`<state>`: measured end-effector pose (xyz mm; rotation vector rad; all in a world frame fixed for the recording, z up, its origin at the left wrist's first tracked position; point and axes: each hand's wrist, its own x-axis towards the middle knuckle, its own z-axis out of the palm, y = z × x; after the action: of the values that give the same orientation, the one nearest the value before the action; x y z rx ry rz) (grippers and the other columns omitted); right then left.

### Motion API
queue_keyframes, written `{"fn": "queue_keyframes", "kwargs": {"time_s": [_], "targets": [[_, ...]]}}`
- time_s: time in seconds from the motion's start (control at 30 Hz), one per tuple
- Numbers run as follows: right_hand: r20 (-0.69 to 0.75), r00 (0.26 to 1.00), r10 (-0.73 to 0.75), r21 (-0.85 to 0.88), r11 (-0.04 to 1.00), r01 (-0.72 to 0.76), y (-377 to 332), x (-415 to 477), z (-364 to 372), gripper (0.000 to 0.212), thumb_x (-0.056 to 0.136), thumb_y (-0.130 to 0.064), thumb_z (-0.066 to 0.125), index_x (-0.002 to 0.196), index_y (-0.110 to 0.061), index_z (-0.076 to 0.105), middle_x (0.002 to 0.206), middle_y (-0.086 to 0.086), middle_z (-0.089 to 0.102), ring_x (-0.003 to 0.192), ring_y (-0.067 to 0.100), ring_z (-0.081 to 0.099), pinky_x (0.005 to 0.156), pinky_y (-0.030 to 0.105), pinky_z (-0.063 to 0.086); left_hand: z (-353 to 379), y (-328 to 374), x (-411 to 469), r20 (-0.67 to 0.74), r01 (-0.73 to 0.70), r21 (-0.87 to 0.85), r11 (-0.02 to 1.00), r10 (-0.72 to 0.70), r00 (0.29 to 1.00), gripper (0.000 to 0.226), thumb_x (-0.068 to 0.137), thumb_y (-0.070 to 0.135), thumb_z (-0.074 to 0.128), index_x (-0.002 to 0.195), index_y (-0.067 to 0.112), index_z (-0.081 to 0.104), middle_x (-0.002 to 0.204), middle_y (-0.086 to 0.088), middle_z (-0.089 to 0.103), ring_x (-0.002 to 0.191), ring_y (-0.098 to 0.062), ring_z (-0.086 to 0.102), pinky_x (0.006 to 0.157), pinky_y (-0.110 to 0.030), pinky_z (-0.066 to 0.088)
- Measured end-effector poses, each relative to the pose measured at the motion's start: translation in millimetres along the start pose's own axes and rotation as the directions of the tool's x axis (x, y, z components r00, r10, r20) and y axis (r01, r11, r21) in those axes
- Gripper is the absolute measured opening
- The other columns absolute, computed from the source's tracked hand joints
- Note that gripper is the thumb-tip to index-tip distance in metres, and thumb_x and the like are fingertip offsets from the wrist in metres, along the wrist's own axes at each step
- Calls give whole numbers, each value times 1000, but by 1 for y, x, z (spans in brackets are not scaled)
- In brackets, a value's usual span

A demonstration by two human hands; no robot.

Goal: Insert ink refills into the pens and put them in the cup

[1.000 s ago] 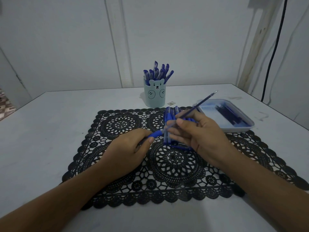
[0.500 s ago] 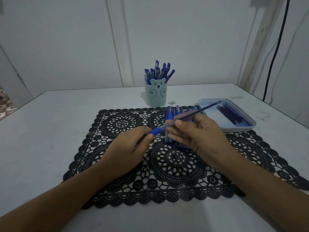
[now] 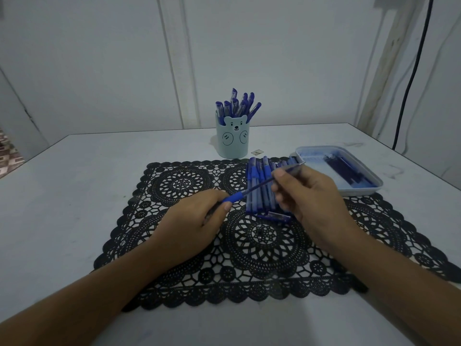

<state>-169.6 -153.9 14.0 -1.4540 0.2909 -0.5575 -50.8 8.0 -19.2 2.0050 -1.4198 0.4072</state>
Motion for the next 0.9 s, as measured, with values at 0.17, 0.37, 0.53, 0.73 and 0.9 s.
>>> {"fn": "queue_keyframes", "kwargs": {"time_s": [0.17, 0.37, 0.53, 0.73, 0.9], "targets": [[247, 968, 50, -579, 809, 106, 0, -1, -3, 14, 84, -33, 60, 92, -27, 68, 72, -15, 62, 62, -6, 54, 62, 9, 43, 1, -1, 0, 5, 0, -5, 1000, 0, 1000, 36, 91, 37, 36, 100, 14, 62, 76, 7, 60, 69, -8, 51, 61, -23, 40], [427, 903, 48, -825, 430, 367, 1, -6, -3, 16, 84, -39, 60, 96, -28, 62, 82, -12, 59, 71, -1, 51, 63, 10, 40, 1, -1, 0, 3, 14, 3, 1000, -14, 1000, 37, 91, 39, 35, 100, 14, 62, 75, 7, 59, 69, -6, 50, 62, -23, 40], [392, 920, -33, -780, 518, 351, 2, -6, -3, 5, 86, -26, 60, 86, -30, 62, 84, -14, 62, 74, -1, 55, 65, 8, 44, 1, -1, 0, 12, 7, 12, 1000, -7, 1000, 37, 91, 38, 35, 100, 14, 62, 75, 7, 59, 68, -7, 51, 62, -24, 40], [140, 965, -220, -491, 831, 261, -3, -1, -5, 16, 83, -14, 64, 82, -30, 64, 71, -9, 64, 65, 0, 57, 62, 9, 47, 1, -1, 0, 24, -23, 17, 1000, 23, 999, 37, 92, 38, 35, 101, 15, 62, 78, 10, 58, 70, -5, 51, 63, -17, 40], [168, 953, -252, -552, 777, 303, -2, -2, -3, 16, 83, -15, 64, 83, -31, 64, 74, -13, 64, 67, -6, 56, 62, 6, 43, 1, -1, 0, 28, -45, 29, 999, 44, 999, 35, 92, 36, 36, 101, 14, 61, 77, 10, 57, 68, -3, 49, 61, -16, 39]]}}
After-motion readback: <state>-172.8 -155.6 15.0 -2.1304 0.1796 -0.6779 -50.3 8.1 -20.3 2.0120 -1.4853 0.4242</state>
